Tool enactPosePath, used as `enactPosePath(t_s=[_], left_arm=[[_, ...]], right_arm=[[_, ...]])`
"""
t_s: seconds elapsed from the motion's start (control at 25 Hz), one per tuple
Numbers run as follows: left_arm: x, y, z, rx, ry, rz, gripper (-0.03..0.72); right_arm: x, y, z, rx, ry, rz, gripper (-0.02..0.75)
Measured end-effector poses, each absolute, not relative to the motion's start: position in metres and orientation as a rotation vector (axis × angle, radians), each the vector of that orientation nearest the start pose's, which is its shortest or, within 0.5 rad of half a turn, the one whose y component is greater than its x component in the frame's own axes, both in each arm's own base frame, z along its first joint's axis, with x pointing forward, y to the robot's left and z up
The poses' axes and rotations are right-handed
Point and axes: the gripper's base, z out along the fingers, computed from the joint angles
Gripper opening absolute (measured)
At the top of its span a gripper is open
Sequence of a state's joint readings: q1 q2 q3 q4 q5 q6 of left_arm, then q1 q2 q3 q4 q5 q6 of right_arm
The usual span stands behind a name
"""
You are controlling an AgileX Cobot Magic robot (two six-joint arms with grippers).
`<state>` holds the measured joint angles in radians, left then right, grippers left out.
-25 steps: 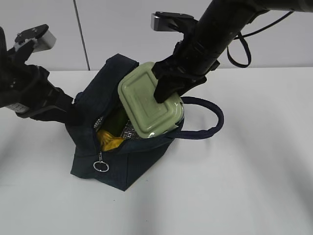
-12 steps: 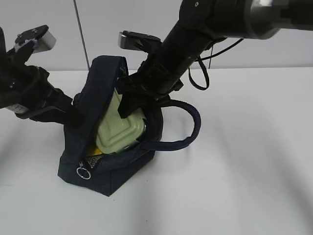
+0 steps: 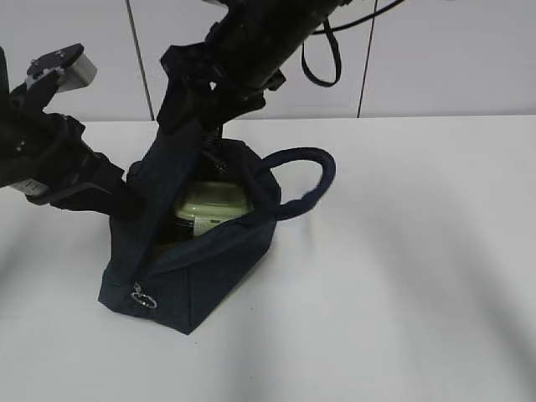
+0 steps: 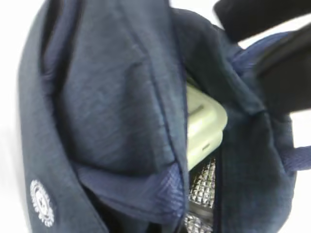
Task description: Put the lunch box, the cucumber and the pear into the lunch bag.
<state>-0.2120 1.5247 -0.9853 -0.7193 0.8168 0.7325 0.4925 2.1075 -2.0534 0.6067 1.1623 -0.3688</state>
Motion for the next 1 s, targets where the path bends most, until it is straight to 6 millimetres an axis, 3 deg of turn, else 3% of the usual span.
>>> enactPosePath(t_s=[0.32, 0.64, 1.0], left_arm=[[0.279, -0.105, 0.245, 0.676, 2.543, -0.678, -0.015], [0.279, -0.105, 0.245, 0.675, 2.543, -0.677, -0.015], [0.279, -0.105, 0.245, 0.674, 2.541, -0.675, -0.015]], right_arm=[[0.397, 0.237, 0.306, -0.892, 2.592, 0.43, 0.46], [0.397, 0.235, 0.303, -0.849, 2.627, 0.409, 0.458], [0.37, 0.222, 0.297, -0.848, 2.72, 0.423, 0.458]])
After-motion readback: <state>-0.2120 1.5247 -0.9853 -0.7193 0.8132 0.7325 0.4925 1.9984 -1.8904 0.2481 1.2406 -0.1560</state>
